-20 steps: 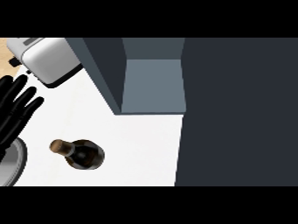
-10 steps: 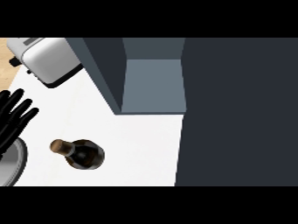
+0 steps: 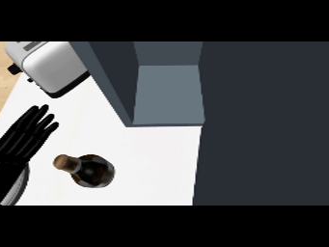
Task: Pick up the wine, place it into the cabinet and close the cabinet
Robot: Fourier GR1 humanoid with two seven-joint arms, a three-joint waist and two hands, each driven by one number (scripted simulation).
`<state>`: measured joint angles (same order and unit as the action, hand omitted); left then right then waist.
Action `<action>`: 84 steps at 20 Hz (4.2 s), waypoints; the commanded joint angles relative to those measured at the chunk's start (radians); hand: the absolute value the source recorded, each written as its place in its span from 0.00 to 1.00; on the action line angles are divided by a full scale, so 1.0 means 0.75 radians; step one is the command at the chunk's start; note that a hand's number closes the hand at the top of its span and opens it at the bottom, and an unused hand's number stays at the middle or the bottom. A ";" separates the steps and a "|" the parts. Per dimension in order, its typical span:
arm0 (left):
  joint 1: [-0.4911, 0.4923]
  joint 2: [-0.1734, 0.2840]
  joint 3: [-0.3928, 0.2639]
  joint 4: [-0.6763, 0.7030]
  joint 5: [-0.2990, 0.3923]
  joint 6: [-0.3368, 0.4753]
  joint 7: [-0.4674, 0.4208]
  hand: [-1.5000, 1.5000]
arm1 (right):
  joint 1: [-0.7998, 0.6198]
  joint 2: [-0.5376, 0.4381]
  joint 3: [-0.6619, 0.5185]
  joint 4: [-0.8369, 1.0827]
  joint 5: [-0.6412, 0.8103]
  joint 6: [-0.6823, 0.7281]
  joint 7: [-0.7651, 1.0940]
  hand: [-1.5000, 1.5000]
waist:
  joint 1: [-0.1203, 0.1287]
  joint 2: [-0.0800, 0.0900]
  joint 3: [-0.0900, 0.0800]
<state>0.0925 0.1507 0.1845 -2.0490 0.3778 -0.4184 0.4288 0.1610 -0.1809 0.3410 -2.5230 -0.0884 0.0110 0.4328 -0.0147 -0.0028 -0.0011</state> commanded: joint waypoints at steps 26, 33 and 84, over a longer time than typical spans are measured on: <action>-0.166 -0.013 -0.016 0.979 -0.466 -0.114 -0.746 0.00 | 0.104 -0.064 -0.047 -0.366 -0.118 0.000 0.130 0.00 | -0.011 0.000 0.000; -0.182 0.031 -0.021 1.145 -0.524 -0.148 -0.884 0.00 | 0.105 -0.044 -0.063 -0.309 -0.137 0.012 0.097 0.00 | -0.001 0.002 0.001; -0.140 -0.173 0.127 1.407 -0.345 0.101 -1.396 1.00 | 0.062 -0.011 -0.010 -0.218 -0.077 0.009 0.083 0.00 | 0.019 -0.010 0.003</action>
<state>-0.0746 0.0144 0.2004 -0.9445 0.0707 -0.4031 -0.5481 0.1480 -0.1744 0.3344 -2.5158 -0.0906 0.0145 0.4484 -0.0060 -0.0065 -0.0002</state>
